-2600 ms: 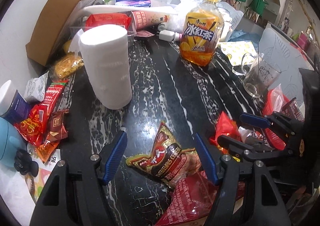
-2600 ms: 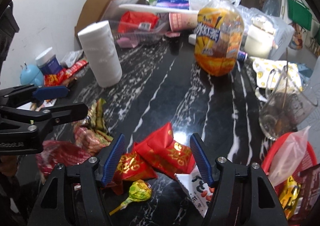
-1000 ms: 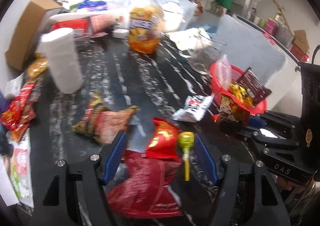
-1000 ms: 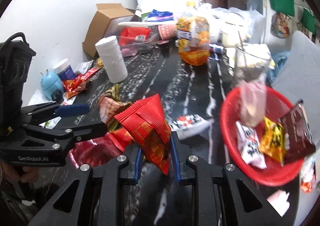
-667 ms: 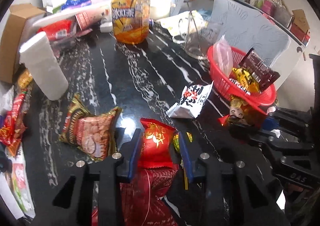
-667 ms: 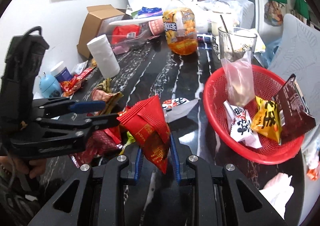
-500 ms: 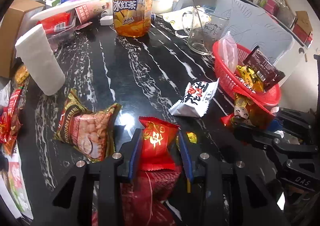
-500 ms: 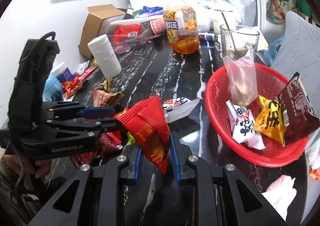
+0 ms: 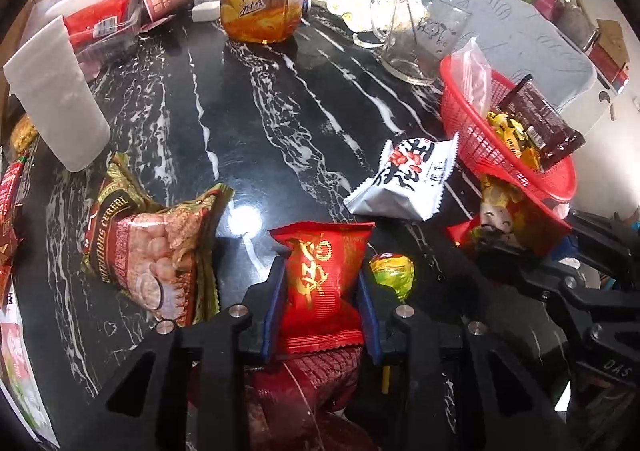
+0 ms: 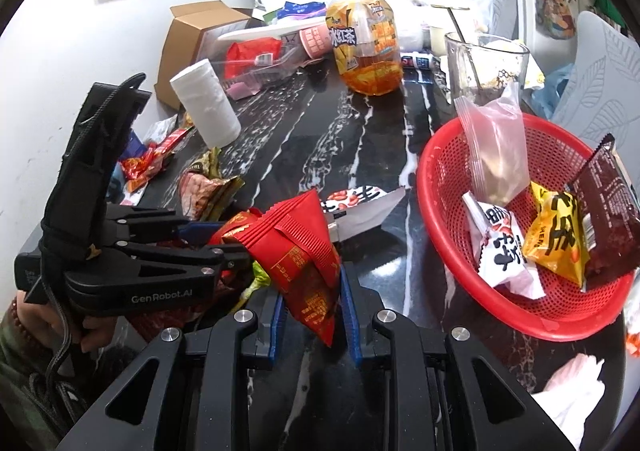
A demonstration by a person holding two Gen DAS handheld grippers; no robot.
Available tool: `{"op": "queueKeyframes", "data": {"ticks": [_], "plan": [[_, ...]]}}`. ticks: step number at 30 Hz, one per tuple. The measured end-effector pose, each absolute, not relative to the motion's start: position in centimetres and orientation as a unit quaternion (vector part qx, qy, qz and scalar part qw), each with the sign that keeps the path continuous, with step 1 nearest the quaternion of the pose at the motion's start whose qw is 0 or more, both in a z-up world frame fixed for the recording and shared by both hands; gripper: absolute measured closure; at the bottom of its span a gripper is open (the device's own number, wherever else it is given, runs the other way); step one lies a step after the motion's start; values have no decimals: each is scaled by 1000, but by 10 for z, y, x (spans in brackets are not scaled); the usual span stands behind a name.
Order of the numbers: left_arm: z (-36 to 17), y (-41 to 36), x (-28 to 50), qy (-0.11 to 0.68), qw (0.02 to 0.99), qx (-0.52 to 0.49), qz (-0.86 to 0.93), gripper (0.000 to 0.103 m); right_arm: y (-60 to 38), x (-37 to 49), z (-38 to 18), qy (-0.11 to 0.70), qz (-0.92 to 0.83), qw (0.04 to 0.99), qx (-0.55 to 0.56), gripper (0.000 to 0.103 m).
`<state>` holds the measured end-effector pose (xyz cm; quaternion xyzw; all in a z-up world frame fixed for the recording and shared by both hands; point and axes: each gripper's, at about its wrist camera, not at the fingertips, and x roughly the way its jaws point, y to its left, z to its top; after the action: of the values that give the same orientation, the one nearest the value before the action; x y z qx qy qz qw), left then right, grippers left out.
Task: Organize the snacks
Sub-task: 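Carry both red packets with both grippers over the red basket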
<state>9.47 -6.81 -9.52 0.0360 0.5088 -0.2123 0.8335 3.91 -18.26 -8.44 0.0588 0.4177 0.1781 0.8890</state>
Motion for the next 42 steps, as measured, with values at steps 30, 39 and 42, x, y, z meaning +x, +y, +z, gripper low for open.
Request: {"op": "queueKeyframes", "data": {"ticks": [30,39,42], "plan": [[-33,-50,9,426,870,22,-248,70,-153,-25,-57,383,203,899,65,79],[-25,-76,-8,413,857,34,-305,70,-167,-61,-50,372,159,911,81,79],[-23,-86,-12,409,853,39,-321,70,-176,-71,-48,369,142,914,88,79]]}}
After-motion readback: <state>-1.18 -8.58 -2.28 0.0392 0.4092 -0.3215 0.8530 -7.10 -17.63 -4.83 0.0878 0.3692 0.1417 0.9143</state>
